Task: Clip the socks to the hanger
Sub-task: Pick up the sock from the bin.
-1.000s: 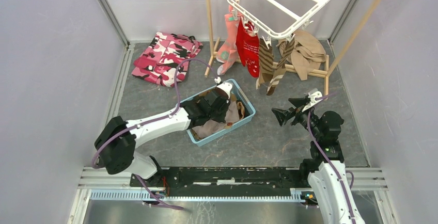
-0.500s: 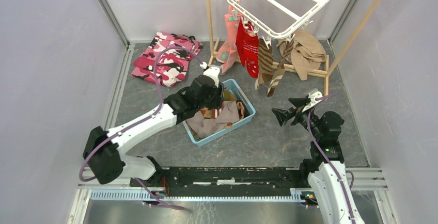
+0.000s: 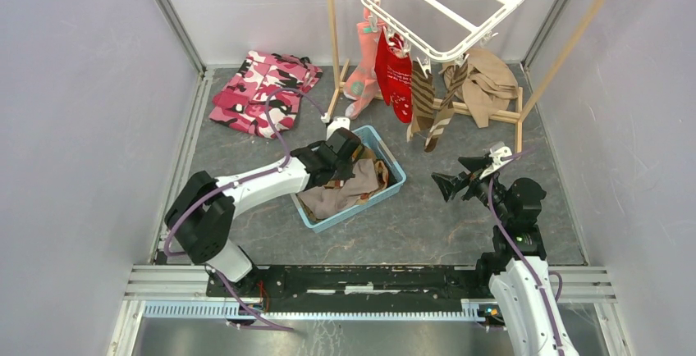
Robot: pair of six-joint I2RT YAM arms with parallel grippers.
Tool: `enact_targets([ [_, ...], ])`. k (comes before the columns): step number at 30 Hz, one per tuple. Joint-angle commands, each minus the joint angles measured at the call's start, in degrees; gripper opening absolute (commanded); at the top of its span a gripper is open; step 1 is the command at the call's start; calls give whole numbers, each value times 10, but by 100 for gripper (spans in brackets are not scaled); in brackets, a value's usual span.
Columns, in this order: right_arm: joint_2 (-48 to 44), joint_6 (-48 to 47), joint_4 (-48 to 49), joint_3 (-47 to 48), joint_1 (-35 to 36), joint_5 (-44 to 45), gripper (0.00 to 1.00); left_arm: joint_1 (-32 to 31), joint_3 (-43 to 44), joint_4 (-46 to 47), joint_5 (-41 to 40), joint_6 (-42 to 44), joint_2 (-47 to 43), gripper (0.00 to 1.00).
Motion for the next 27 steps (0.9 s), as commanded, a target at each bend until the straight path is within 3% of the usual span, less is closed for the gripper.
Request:
enact_targets([
  [1,-7,-8,17,0,3,2,98,2,36,12,-37,0,-17,10],
  [4,-8,-8,17,0,4,1,98,1,37,19,-49,40,-62,4],
  [9,-6,-5,27,0,4,-13,98,1,11,75,-21,140,-159,2],
  [15,11,13,77,2,4,-80,98,1,-52,246,161,368,-265,2],
  [20,23,19,112,32,40,-105,98,1,-67,348,286,499,-285,2],
  [24,40,25,137,73,74,-107,98,1,-98,476,446,544,-280,2],
  [27,57,27,154,100,104,-122,98,1,-107,569,530,520,-268,2],
])
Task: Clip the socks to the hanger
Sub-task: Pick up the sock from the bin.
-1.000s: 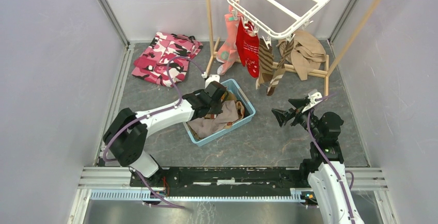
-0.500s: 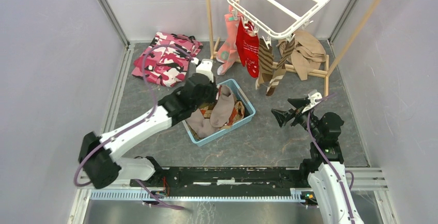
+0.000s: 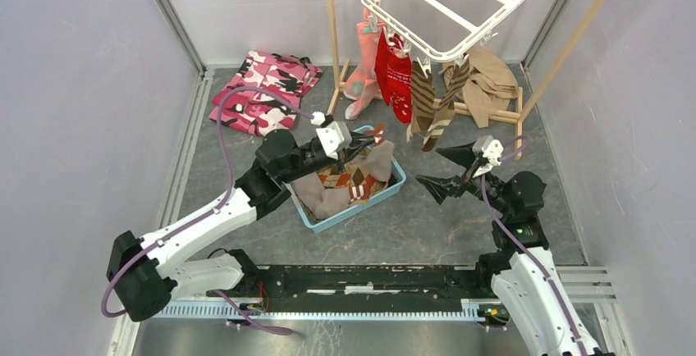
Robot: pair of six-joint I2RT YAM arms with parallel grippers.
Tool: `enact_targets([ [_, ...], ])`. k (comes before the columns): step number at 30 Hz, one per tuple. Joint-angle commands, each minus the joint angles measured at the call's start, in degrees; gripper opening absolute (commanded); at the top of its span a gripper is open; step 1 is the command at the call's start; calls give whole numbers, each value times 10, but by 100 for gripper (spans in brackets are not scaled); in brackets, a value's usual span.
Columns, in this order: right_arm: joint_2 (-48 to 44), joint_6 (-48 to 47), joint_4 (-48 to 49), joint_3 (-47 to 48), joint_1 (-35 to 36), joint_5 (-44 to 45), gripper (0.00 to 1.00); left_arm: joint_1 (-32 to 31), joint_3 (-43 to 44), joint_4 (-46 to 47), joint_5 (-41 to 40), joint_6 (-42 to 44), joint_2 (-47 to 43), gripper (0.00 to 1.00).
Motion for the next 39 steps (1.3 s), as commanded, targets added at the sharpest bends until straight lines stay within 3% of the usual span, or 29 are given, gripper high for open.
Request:
enact_targets([
  [1,17,11,70,65,42,-23,98,0,-4,198,172,29,16,2],
  [7,59,20,66,99,103,22,98,0,1,285,279,-53,40,2],
  [10,84,44,98,100,143,9,98,0,-2,302,292,-71,44,2],
  [16,116,14,94,112,267,79,94,0,4,317,321,-96,58,2],
  [20,125,3,118,119,330,93,74,0,-9,317,316,-98,58,2],
  [25,102,-5,104,116,342,139,16,0,-44,317,280,-92,39,2],
  [26,95,-9,99,114,343,152,8,0,-50,317,270,-93,35,3],
  [27,89,-13,84,113,342,167,1,0,-57,318,256,-97,31,8],
  [33,75,-92,-41,126,342,253,0,16,-95,303,158,-219,0,73],
  [36,80,-143,-100,134,342,265,0,35,-102,259,130,-311,-16,86],
  [39,96,-167,-136,139,345,286,0,51,-103,197,105,-409,-22,91],
])
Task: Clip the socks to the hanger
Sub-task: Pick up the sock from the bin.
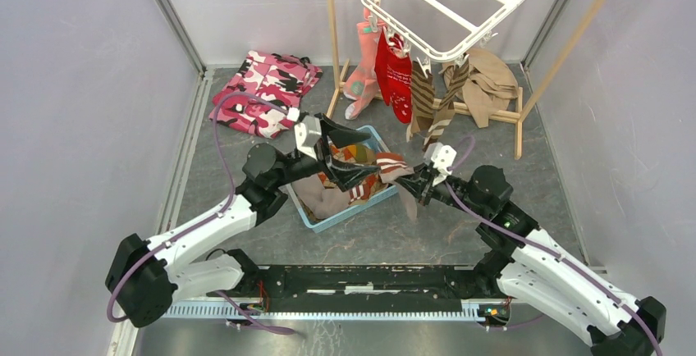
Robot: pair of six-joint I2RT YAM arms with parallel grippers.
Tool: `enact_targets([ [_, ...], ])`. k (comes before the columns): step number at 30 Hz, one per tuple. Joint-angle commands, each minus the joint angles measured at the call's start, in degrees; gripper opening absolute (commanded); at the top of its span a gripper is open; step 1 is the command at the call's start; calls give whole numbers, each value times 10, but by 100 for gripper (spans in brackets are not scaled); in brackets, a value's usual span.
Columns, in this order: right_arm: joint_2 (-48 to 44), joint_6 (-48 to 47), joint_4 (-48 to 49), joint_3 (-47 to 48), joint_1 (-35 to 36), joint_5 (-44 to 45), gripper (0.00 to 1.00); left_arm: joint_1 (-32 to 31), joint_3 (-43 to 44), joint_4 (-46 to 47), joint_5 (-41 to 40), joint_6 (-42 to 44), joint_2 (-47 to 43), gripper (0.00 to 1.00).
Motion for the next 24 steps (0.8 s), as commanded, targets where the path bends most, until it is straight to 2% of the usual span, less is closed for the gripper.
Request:
enact_targets([
  [1,19,-70,-85,31,5,59,0,21,-3,-90,-68,-193,-18,91],
  [5,31,-83,-90,29,8,72,0,37,-2,-205,-94,-310,-15,87],
  [9,38,-92,-90,26,10,81,0,44,-8,-253,-78,-413,3,83],
  [15,44,-94,-85,21,12,85,1,41,-25,-201,-23,-540,62,82],
  [20,45,-91,-78,16,13,82,1,23,-23,-134,-28,-585,99,82],
  [24,46,-92,-76,15,15,78,1,15,-12,-96,-24,-604,128,74],
])
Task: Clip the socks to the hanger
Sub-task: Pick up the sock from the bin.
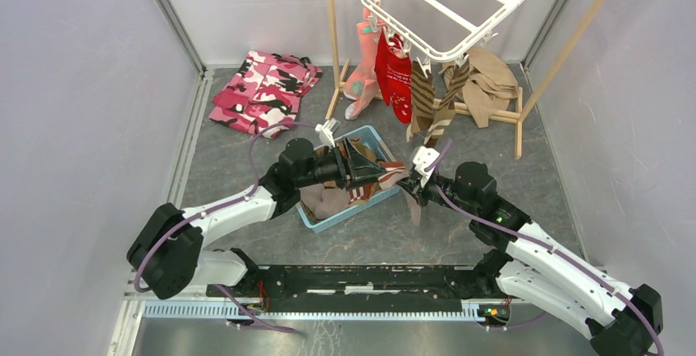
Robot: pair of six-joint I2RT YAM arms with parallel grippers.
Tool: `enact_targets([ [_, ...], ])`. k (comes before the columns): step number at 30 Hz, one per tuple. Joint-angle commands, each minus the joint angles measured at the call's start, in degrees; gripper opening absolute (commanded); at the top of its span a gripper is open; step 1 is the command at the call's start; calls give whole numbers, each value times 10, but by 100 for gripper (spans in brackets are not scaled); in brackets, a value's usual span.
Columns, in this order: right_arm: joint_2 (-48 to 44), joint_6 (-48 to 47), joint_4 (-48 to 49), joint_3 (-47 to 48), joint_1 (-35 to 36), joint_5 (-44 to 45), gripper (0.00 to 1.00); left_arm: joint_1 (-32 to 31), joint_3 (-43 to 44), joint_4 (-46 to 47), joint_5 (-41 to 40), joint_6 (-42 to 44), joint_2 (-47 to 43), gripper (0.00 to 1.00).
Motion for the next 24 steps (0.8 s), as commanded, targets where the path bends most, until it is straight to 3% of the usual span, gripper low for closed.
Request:
enact_targets([
  [1,1,-6,16,10,6,9,1,-8,17,84,15,-59,23,70],
  [5,0,-9,11,7,7,9,1,-8,27,109,21,-68,38,40],
  [12,-16,-14,2,-5,7,17,1,-7,53,75,35,-3,37,3],
  [15,-22,-14,-14,-9,7,13,1,-7,63,56,40,55,31,2],
  [19,-29,-13,-25,-14,7,8,3,-7,101,-42,30,211,9,2],
  [24,-34,1,-17,-30,7,-18,8,-14,90,-27,16,374,-44,2],
])
